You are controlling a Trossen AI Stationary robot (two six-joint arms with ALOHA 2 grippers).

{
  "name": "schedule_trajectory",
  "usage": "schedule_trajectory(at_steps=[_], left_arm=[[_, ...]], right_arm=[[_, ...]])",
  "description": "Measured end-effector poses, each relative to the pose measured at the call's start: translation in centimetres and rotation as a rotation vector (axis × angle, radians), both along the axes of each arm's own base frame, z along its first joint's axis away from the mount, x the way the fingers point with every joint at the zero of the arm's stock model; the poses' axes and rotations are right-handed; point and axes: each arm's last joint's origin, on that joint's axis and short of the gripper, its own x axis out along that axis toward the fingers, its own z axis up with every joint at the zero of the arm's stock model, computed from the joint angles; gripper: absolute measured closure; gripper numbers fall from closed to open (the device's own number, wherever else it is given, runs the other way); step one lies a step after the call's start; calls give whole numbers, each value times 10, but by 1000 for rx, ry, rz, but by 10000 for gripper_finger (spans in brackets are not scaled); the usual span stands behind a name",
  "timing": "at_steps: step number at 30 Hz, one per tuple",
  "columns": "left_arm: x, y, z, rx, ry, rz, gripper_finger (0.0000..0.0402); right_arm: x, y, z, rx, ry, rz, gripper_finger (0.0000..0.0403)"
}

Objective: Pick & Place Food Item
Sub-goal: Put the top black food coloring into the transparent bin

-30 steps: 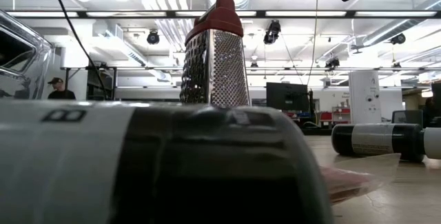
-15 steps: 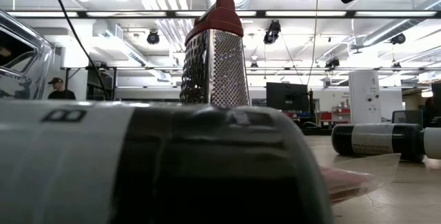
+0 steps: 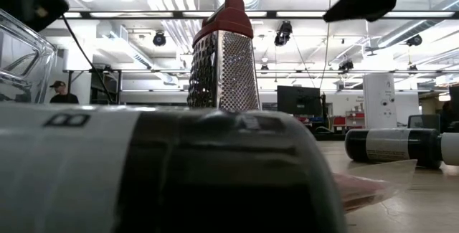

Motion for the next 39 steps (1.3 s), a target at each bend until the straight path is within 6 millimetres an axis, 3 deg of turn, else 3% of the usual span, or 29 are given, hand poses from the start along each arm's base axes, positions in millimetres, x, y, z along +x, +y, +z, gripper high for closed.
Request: schedule_trajectory(at_steps=[7,16,24,39], left_arm=[[4,7,7,225,-196,126,149],[13,1,17,302,-428,113,147],[13,5,0,369,-526,165,147],[2,17,-17,391,-822,159,147]], right_arm=[[2,-8,-6,109,94,-4,138],[-4,-12,-4,216,262,-56,138],[-5,-14,-10,300,356,-111,138],[16,-20,-42,360,590,-183,138]])
